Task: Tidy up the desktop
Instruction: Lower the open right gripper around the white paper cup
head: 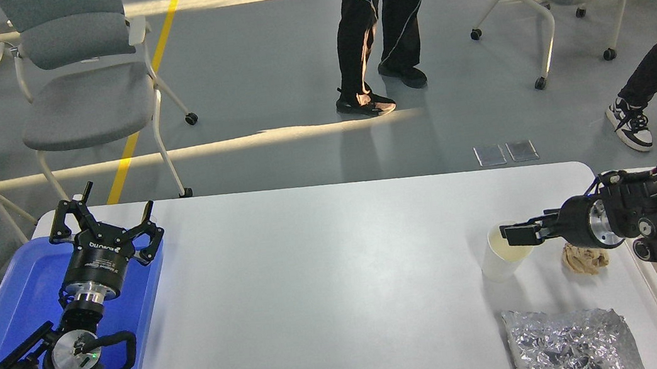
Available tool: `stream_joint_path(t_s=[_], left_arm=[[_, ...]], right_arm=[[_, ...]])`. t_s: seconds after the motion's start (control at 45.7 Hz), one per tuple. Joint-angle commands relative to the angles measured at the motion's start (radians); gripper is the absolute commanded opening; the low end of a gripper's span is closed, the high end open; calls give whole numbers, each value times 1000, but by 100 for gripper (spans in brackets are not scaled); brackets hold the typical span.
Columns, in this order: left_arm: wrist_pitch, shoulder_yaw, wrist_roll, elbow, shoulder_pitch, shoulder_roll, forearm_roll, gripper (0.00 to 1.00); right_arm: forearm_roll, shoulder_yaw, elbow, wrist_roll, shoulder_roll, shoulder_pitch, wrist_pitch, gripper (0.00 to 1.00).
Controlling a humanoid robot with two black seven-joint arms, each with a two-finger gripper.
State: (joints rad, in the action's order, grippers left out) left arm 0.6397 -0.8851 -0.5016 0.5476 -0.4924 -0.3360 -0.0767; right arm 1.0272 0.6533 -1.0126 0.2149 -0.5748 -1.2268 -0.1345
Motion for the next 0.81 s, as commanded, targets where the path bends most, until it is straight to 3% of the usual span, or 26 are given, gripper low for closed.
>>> stream_joint_path(t_s=[0.0, 0.066, 0.263, 0.328, 0.394, 0.482, 0.788], left_arm=[[0, 0, 0, 0, 0, 0, 0, 100], [0, 0, 0, 0, 0, 0, 0, 100], [0, 0, 0, 0, 0, -1, 0, 100], [0, 0, 0, 0, 0, -1, 0, 100], [0, 0, 0, 0, 0, 0, 0, 100], [0, 0, 0, 0, 0, 0, 0, 100], [0, 0, 0, 0, 0, 0, 0, 100]], right_arm=[[1, 3, 17, 6, 16, 10, -5, 93], [5, 5, 19, 6, 18, 13, -5, 84], [16, 11, 20, 8, 32, 27, -13, 73], [17, 12, 22, 8, 32, 27, -13, 52], [30, 14, 20, 9, 27, 23, -14, 37], [74, 19, 19, 17, 18, 13, -13, 0], [71, 28, 20, 66, -5, 21, -19, 0]])
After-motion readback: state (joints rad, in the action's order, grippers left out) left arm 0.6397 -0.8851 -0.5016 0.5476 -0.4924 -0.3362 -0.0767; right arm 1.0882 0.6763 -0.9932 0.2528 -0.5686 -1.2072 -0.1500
